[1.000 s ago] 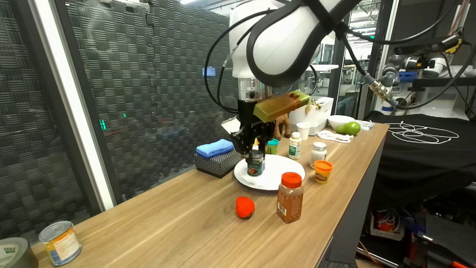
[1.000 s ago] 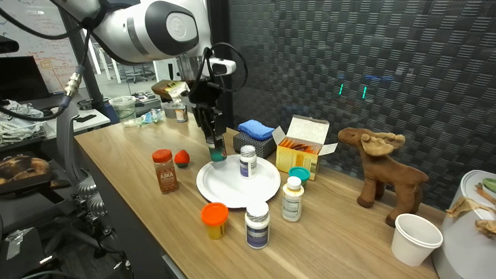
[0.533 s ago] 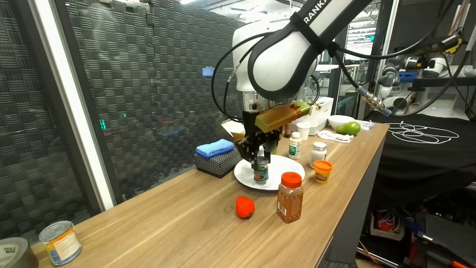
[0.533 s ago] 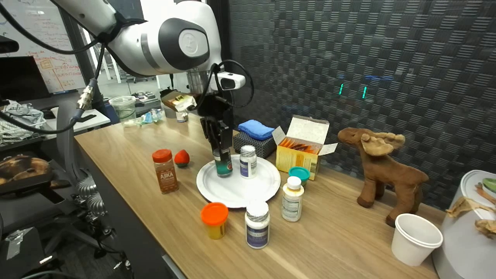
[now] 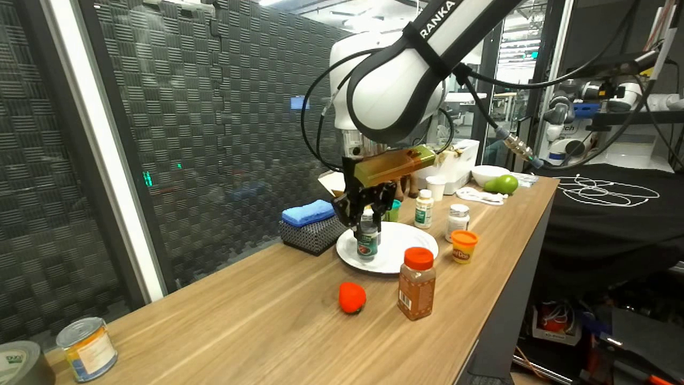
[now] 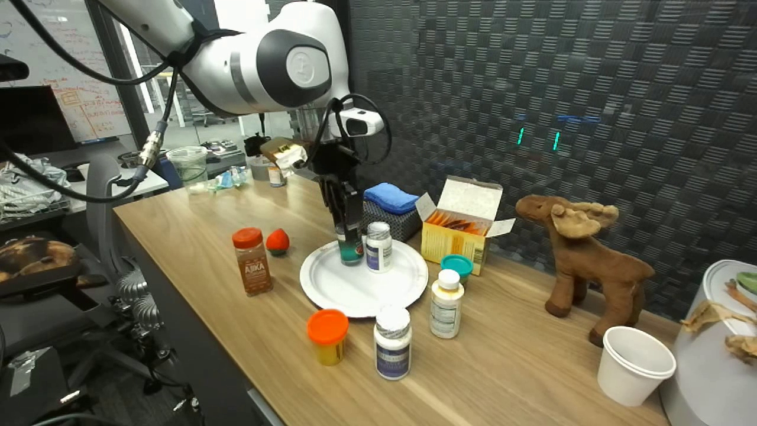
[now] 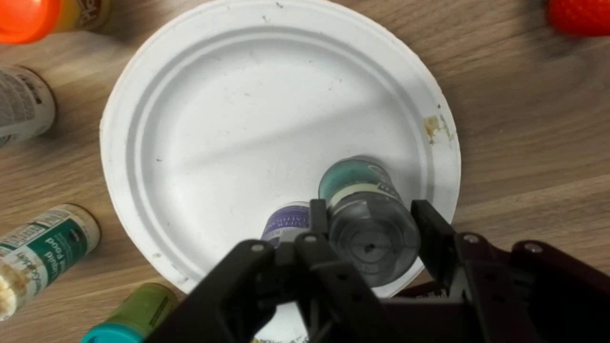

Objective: Put all the bottles and the orange plushie surrounding the white plate, on the white plate

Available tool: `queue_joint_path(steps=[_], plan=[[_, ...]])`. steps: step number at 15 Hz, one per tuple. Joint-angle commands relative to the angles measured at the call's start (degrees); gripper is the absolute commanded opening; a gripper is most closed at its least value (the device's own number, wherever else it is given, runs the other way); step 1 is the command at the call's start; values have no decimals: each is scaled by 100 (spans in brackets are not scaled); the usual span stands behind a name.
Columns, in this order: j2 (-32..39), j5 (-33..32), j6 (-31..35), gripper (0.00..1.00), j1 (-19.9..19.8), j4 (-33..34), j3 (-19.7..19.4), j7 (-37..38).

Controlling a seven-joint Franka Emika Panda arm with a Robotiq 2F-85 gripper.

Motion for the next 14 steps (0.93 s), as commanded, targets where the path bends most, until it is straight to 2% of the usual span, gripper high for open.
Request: queue_joint_path(steps=[1,7,9,11,14], plan=[[247,131,30,23,41,347,-26,102],[504,191,-2,23,56,559,-29,79],[465,201,-3,73,62,556,-2,16],[282,108,-113,76,153,439,-5,70],[-177,-110,-157,98,433,55,-36,416]])
